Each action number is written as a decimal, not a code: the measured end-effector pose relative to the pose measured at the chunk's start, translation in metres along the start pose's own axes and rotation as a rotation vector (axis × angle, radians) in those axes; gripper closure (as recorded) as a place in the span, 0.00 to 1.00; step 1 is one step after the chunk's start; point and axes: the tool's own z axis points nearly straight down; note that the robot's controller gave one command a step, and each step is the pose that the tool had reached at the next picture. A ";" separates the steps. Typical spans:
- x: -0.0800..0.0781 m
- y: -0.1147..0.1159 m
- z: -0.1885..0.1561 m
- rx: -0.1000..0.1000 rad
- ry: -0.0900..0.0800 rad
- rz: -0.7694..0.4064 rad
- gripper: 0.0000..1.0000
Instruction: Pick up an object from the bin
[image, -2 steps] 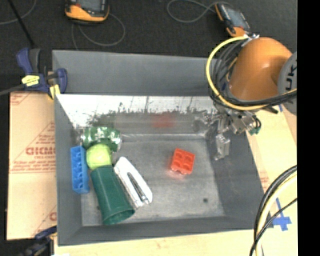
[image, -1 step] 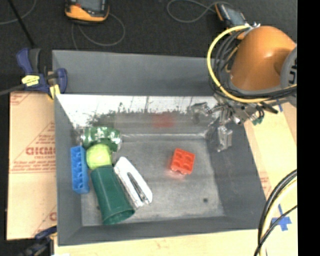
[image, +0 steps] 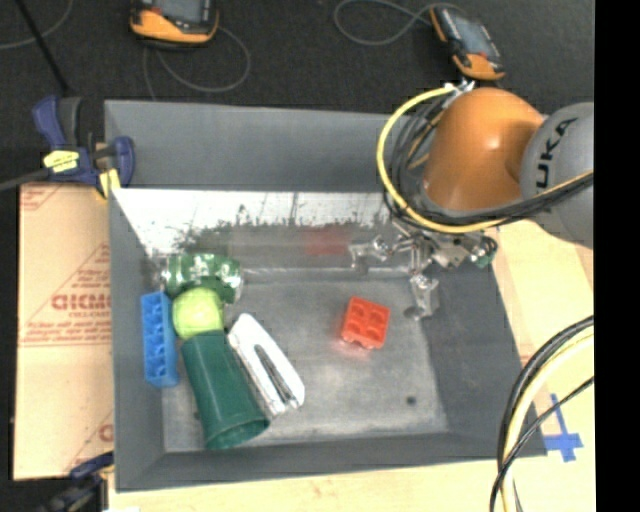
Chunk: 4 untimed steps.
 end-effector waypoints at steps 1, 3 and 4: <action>-0.005 0.011 0.039 -0.010 0.004 -0.050 0.00; 0.008 0.057 0.035 -0.009 0.003 -0.117 0.00; -0.002 0.042 0.039 -0.005 0.002 -0.153 0.00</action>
Offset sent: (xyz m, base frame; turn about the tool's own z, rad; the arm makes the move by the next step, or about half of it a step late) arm -0.0413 0.0385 -0.0319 -0.1522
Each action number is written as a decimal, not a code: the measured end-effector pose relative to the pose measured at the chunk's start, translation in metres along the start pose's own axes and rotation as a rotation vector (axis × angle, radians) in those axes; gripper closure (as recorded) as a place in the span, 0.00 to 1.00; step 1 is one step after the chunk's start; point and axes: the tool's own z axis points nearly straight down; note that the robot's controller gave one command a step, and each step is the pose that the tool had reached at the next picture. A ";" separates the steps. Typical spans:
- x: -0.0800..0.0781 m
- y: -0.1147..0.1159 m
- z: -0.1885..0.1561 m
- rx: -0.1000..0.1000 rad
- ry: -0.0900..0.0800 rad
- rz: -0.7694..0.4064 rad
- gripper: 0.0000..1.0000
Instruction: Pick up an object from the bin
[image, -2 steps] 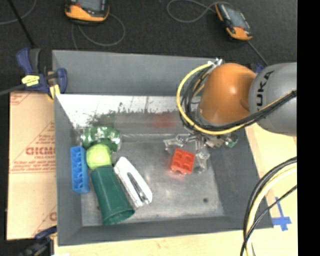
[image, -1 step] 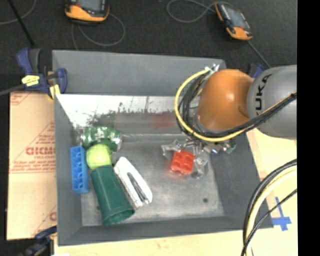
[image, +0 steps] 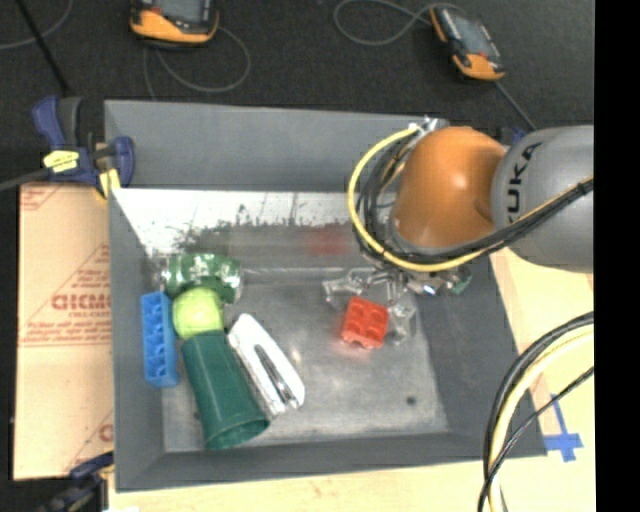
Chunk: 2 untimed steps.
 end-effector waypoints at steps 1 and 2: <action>-0.005 -0.017 0.025 0.003 -0.003 -0.095 1.00; -0.005 -0.017 0.025 0.002 -0.003 -0.095 1.00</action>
Offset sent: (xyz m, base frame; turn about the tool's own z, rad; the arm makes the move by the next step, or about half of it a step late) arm 0.0000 0.0000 0.0000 0.0000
